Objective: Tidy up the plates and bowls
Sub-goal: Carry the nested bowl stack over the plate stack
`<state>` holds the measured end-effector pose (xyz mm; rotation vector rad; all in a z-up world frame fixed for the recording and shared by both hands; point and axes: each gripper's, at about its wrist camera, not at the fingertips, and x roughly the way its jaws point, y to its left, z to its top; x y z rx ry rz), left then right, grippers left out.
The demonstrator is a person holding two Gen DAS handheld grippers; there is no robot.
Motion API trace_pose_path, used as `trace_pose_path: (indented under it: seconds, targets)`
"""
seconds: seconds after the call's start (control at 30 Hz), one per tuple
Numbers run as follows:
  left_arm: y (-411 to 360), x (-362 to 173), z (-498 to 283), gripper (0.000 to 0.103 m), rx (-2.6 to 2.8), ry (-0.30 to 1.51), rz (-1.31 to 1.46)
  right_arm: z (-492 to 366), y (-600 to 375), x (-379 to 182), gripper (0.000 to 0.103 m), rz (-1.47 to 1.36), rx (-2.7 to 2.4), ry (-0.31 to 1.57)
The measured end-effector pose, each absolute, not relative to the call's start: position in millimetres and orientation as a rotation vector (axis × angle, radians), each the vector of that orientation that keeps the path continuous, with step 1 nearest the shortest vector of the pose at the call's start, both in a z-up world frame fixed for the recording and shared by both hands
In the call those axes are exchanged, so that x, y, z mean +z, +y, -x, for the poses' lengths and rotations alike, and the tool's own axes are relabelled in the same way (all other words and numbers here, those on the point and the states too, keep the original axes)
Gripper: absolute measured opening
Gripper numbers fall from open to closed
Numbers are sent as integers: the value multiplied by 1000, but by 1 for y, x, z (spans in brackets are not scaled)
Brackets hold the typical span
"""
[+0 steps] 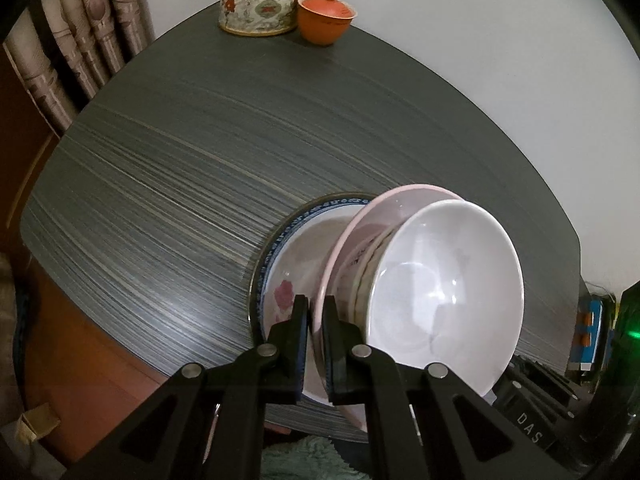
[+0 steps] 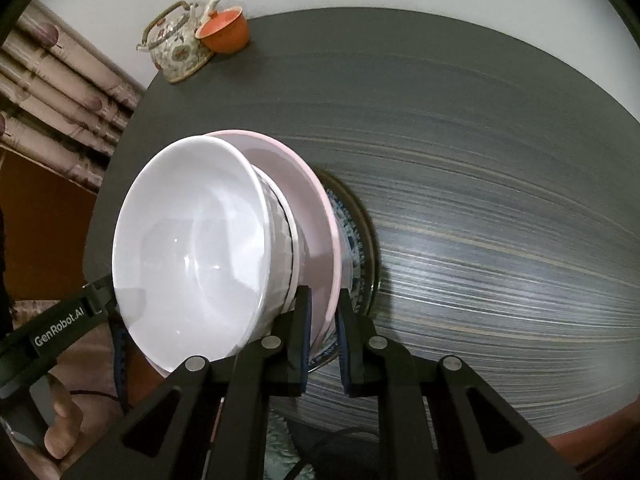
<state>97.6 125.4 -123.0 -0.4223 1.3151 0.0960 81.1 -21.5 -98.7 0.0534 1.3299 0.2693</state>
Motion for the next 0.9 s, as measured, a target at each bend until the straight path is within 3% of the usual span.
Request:
trace_pose_path:
  seconds: [0.9]
  targets:
    - [142, -114, -111, 4, 82, 1302, 416, -79, -10, -108, 14, -34, 249, 1326]
